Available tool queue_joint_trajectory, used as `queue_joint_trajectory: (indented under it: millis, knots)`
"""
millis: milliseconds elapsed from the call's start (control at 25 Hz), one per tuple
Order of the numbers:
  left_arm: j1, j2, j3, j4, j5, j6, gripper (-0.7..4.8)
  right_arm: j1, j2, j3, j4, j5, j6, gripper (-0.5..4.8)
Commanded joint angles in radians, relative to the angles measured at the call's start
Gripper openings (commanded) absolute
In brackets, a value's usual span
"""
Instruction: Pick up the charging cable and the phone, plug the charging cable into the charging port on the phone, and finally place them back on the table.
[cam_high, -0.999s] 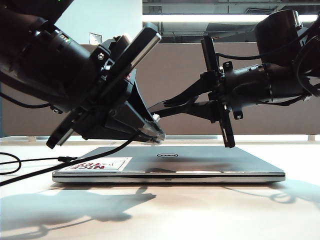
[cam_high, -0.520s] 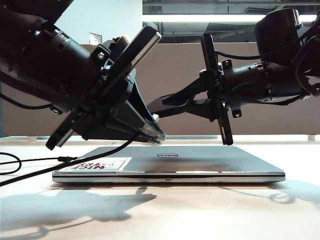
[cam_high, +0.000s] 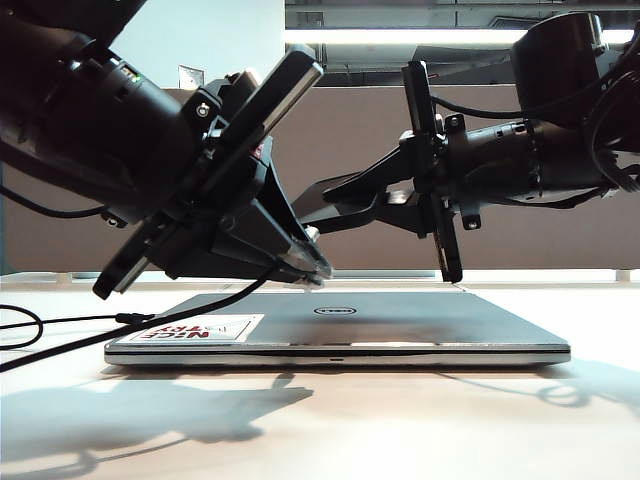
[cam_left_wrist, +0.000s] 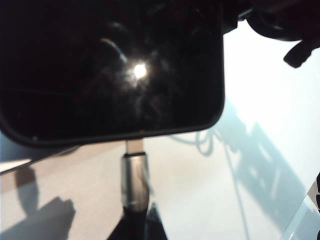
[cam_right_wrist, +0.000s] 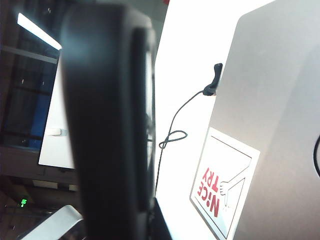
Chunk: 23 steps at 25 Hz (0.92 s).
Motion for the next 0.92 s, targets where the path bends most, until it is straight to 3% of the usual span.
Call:
queue_joint_trajectory:
  millis: [40,919]
  knots:
    - [-0.002,0.002,0.002,0.026,-0.002,0.002,-0.06,0.004,-0.008,0.006,0.040,-0.032,-0.006,-0.06]
    - [-0.002,0.004,0.002,0.045,-0.002,0.003,-0.06,0.018,-0.008,0.006,0.027,-0.044,-0.014,-0.06]
